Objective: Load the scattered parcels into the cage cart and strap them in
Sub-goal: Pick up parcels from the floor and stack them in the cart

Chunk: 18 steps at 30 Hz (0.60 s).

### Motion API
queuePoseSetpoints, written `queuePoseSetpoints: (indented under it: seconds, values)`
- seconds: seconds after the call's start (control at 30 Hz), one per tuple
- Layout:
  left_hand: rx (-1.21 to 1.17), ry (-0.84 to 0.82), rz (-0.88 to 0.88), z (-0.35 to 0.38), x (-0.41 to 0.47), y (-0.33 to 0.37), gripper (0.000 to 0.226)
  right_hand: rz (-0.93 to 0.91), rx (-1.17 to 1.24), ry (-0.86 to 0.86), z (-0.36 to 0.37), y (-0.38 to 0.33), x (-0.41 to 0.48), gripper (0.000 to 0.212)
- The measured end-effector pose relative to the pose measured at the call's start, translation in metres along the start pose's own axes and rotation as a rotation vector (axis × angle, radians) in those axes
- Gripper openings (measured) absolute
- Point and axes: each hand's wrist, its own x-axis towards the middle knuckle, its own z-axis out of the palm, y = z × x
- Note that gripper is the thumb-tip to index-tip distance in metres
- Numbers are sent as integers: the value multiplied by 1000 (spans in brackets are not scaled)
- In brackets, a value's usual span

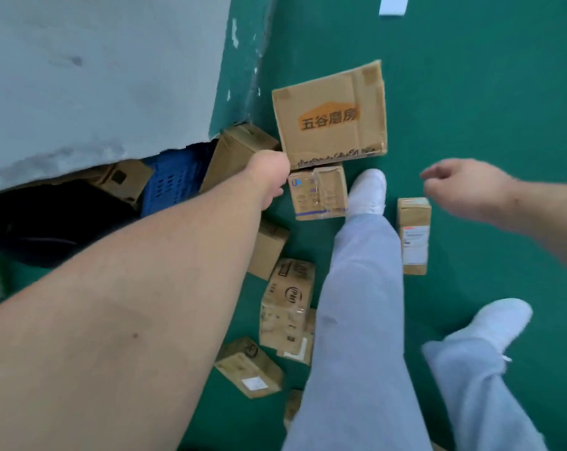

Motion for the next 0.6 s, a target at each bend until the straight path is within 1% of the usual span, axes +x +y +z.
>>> queuePoseSetpoints:
  seconds: [0.03,0.13,0.23,0.33,0.37,0.4,0.43,0.47,0.5,0.53,0.57,0.6]
  values:
    - [-16,-14,-11,6,20,0,27,-1,5,-9,8,-6,24,41]
    - [-26,24,-34,13,67,-1,29,19,28,-3,24,-12,78,46]
    - [-33,24,-43,23,115,-4,30,69,78,54,37,-10,124,53]
    - [-15,22,13,26,141,-8,32,147,88,115,50,-4,164,62]
    - [-36,15,10,28,145,-9,34,180,74,109,55,-2,176,64]
    - [-56,-5,5,30,149,-9,39,166,67,90,62,-2,185,64]
    - [-62,-22,-10,28,151,-10,40,85,-59,35,69,-3,188,62]
    - [-74,-57,-11,26,150,-11,36,31,-81,-9,73,-4,188,57]
    - [-82,-89,-21,26,147,-8,25,-74,-137,-12,73,0,190,50]
    - [-98,-110,-11,23,146,-8,16,-79,-100,-43,78,2,192,44]
    - [-122,-122,-2,21,143,-7,16,-95,-163,-117,79,18,206,41]
    - [-148,-131,18,18,137,-7,16,-153,-10,-82,69,23,211,36]
